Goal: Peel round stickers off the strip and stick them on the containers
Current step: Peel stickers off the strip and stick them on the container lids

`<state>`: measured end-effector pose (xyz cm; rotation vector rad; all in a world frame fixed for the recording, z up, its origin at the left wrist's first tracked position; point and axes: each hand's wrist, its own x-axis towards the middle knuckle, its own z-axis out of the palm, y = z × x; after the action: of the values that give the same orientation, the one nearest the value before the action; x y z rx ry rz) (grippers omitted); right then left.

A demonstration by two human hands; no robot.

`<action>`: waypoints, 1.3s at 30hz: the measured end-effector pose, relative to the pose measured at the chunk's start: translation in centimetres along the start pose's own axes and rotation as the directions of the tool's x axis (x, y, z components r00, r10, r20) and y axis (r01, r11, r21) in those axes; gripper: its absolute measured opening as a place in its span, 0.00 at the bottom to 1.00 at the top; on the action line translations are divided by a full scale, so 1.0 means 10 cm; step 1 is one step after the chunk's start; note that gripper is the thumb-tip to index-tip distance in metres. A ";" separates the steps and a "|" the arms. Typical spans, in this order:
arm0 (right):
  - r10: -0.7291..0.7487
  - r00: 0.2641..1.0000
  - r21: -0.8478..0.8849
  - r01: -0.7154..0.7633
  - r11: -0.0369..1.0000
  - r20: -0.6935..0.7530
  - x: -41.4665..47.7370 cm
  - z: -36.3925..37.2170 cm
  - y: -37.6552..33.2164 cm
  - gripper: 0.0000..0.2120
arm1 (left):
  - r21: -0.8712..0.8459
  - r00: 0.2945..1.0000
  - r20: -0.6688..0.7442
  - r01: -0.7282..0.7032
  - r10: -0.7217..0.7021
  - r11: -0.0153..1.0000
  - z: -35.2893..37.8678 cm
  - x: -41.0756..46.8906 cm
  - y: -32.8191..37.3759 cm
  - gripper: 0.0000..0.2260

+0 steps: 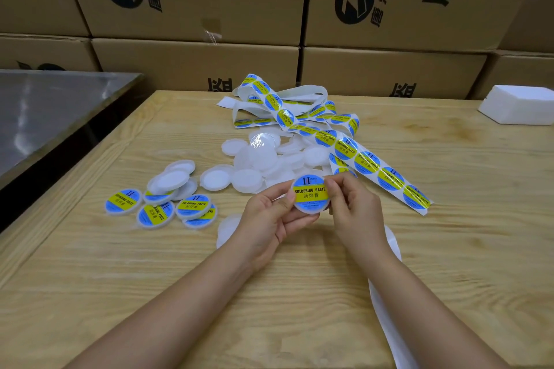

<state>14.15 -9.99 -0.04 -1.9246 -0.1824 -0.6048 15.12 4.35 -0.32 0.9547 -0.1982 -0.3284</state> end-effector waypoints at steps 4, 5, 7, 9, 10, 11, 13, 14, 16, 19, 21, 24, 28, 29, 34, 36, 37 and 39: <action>0.083 0.997 0.098 -0.083 0.992 -0.001 -0.01 0.04 -0.03 0.08 | -0.014 1.000 -0.023 -0.005 0.005 1.000 0.01 0.01 0.01 0.10; 0.104 0.994 0.114 -0.106 0.988 0.028 -0.03 0.05 -0.04 0.05 | -0.022 0.999 -0.034 -0.006 0.005 1.000 0.01 0.01 0.02 0.10; 0.151 0.985 0.112 -0.160 0.981 0.087 -0.05 0.08 -0.05 0.03 | -0.019 0.998 -0.065 -0.001 -0.001 1.000 0.01 0.01 0.02 0.10; 0.162 0.981 0.114 -0.175 0.978 0.110 -0.06 0.10 -0.04 0.05 | 0.002 0.996 -0.087 0.003 -0.003 1.000 0.01 0.01 0.02 0.09; 0.162 0.980 0.132 -0.177 0.975 0.114 -0.06 0.11 -0.04 0.04 | 0.022 0.996 -0.089 -0.002 0.004 1.000 0.02 0.01 0.02 0.08; 0.162 0.979 0.161 -0.180 0.970 0.120 -0.06 0.11 -0.03 0.04 | 0.045 0.996 -0.088 -0.008 0.012 0.999 0.02 0.01 0.02 0.08; 0.193 0.973 0.249 -0.220 0.943 0.128 -0.06 0.12 -0.02 0.03 | 0.072 0.997 -0.080 -0.011 0.017 0.997 0.02 0.01 0.02 0.08; 0.210 0.969 0.279 -0.239 0.930 0.131 -0.06 0.12 -0.01 0.04 | 0.071 0.997 -0.077 -0.010 0.015 0.997 0.02 0.00 0.02 0.08; 0.226 0.965 0.289 -0.256 0.923 0.131 -0.05 0.11 0.00 0.07 | 0.065 0.998 -0.063 -0.009 0.013 0.998 0.02 0.00 0.02 0.09; 0.196 0.975 0.254 -0.216 0.943 0.100 -0.02 0.09 0.01 0.11 | 0.078 0.998 -0.054 -0.022 0.027 0.997 0.02 0.00 0.03 0.09; 0.144 0.984 0.225 -0.163 0.961 0.101 -0.01 0.06 0.01 0.12 | 0.097 0.996 -0.072 -0.038 0.045 0.995 0.01 0.00 0.05 0.09; 0.139 0.979 0.179 -0.165 0.970 0.148 0.00 0.03 0.01 0.11 | 0.127 0.990 -0.096 -0.090 0.102 0.988 0.00 0.00 0.13 0.09; 0.242 0.963 0.091 -0.253 0.963 0.116 0.10 -0.12 0.05 0.14 | 0.497 0.898 -0.165 -0.282 0.409 0.821 -0.14 0.01 0.32 0.14; 0.255 0.961 0.030 -0.260 0.965 0.108 0.14 -0.19 0.06 0.14 | 0.641 0.844 -0.156 -0.308 0.512 0.703 -0.22 0.02 0.39 0.15; 0.235 0.971 -0.245 -0.235 0.940 -0.031 0.27 -0.60 0.11 0.12 | 0.975 0.655 -0.199 0.059 0.728 0.214 -0.78 0.04 0.72 0.16; 0.301 0.954 -0.364 -0.278 0.889 0.005 0.28 -0.73 0.16 0.12 | 0.957 0.620 -0.267 0.258 0.738 0.130 -0.98 0.04 0.77 0.18; 0.361 0.931 -0.436 -0.305 0.847 0.049 0.28 -0.76 0.18 0.14 | 0.935 0.600 -0.305 0.338 0.739 0.112 -1.07 0.05 0.79 0.19; 0.469 0.872 -0.505 -0.345 0.791 0.139 0.28 -0.79 0.22 0.17 | 0.889 0.559 -0.393 0.435 0.730 0.145 -1.18 0.06 0.80 0.19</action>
<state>14.81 -18.35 1.95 -2.4150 0.2470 -0.0940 20.81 17.45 -0.38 2.3818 0.4808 0.7418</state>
